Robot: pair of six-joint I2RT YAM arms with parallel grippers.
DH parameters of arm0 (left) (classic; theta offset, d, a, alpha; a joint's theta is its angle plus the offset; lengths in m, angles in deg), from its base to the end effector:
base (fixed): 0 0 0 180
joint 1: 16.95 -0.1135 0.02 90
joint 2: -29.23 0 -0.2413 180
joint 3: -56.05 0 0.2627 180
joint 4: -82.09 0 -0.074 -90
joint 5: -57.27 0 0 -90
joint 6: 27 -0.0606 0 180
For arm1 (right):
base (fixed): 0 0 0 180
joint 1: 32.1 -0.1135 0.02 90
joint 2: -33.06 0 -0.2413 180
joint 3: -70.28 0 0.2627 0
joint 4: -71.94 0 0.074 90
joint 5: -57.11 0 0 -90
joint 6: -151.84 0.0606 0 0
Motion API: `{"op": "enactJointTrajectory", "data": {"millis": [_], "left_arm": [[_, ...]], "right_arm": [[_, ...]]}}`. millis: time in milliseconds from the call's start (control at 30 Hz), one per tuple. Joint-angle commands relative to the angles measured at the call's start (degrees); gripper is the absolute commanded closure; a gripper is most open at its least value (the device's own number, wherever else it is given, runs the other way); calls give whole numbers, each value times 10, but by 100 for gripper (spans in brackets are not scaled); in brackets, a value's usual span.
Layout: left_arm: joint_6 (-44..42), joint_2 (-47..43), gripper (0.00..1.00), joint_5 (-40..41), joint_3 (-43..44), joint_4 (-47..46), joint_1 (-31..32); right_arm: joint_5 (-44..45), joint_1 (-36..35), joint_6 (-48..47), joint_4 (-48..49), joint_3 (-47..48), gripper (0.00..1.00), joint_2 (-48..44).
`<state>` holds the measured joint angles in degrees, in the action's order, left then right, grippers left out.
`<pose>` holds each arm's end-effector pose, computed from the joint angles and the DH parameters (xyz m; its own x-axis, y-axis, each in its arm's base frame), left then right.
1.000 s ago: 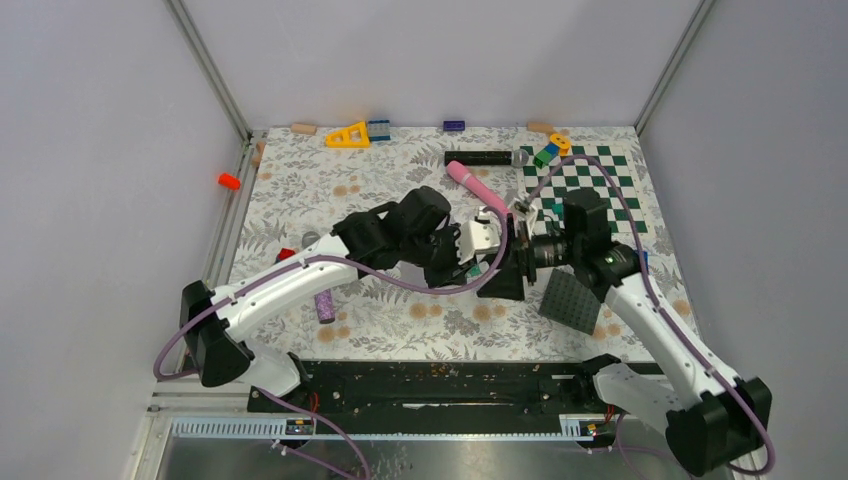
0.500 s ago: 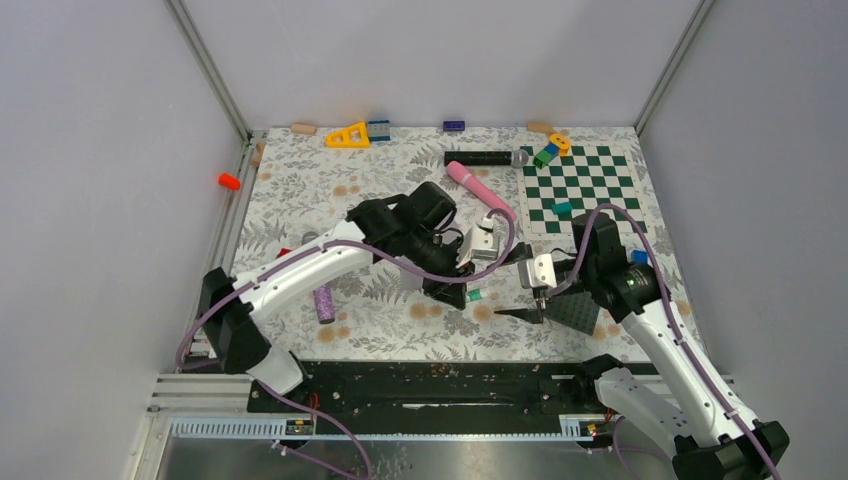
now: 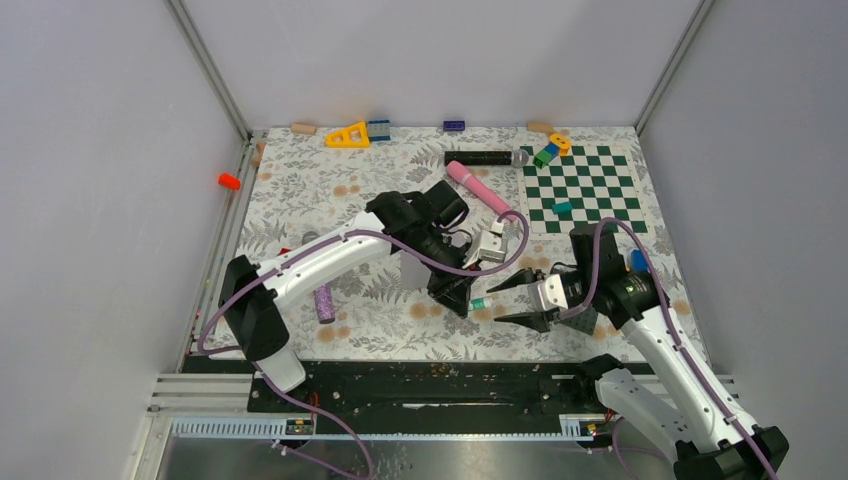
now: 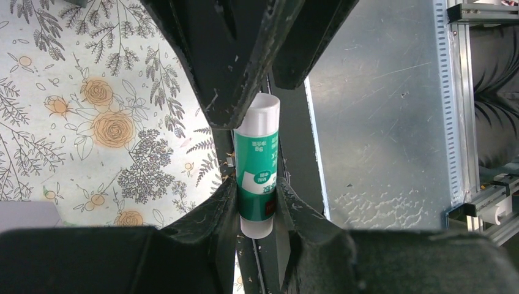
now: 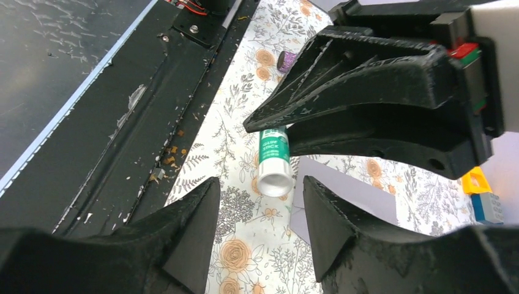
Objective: Place the letter into the envelope and seal it
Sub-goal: Unscrew the solid glue.
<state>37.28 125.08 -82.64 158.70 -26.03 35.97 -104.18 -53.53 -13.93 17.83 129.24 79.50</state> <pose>0.1759 -0.3096 0.2821 -0.1853 0.7087 -0.6807 0.8753 -0.1959 -0.4422 0.1466 0.1192 0.2833 0.6009 -0.0982 -0.7933 -0.7898 -0.2253 -0.5704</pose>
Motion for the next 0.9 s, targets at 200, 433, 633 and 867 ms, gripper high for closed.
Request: {"op": "enactJointTrajectory", "data": {"millis": [200,433,633,867], "left_arm": [[-18,-1,95,-30,29,7,0],[-13,8,96,-19,40,7,0],[-12,10,96,-14,44,7,0],[13,-13,96,24,34,-32,-4]], "right_arm": [[-44,-4,-15,6,-7,50,4],[-53,-9,50,42,-10,56,14],[-47,-18,55,41,-8,60,22],[-29,-19,89,40,-10,75,22]]}}
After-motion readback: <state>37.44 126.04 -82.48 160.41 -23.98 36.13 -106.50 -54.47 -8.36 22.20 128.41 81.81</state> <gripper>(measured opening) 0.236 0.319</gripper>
